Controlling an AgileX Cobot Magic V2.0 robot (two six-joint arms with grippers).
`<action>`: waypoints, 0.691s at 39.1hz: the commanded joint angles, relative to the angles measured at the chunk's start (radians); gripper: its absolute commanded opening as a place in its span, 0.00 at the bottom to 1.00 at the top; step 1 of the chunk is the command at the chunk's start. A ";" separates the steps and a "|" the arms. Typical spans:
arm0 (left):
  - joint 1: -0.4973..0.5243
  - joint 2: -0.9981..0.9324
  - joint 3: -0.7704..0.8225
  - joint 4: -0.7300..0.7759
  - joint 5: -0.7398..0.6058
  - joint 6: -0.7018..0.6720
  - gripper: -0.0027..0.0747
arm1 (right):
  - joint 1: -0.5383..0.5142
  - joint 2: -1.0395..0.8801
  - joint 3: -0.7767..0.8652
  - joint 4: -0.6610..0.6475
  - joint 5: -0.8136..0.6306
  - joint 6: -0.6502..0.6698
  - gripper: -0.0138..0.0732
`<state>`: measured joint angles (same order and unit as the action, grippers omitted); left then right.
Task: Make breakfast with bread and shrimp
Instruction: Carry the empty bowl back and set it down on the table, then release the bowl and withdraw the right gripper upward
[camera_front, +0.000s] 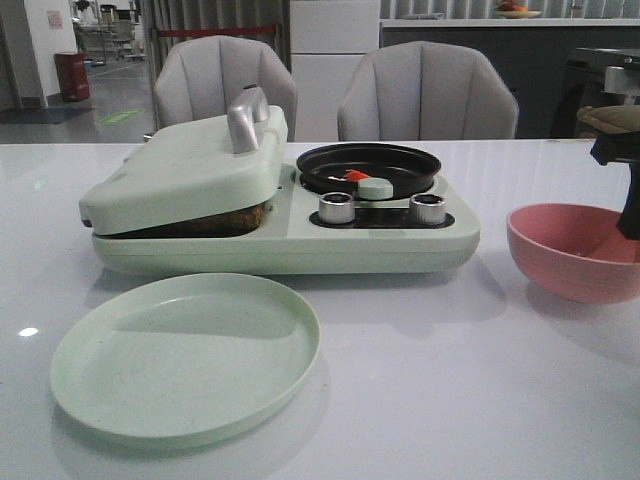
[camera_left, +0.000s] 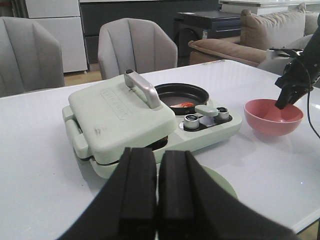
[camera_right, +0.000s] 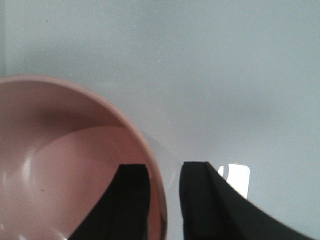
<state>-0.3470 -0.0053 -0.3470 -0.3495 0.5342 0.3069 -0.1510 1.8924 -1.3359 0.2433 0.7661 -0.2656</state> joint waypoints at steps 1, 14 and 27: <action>-0.007 -0.016 -0.023 -0.022 -0.072 -0.012 0.18 | -0.006 -0.049 -0.036 -0.008 -0.019 -0.005 0.55; -0.007 -0.016 -0.023 -0.022 -0.072 -0.012 0.18 | 0.013 -0.306 -0.077 0.000 -0.027 -0.005 0.55; -0.007 -0.016 -0.023 -0.022 -0.072 -0.012 0.18 | 0.149 -0.581 0.002 0.086 -0.115 -0.005 0.55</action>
<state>-0.3470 -0.0053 -0.3470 -0.3495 0.5342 0.3069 -0.0323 1.4035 -1.3437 0.3070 0.7354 -0.2656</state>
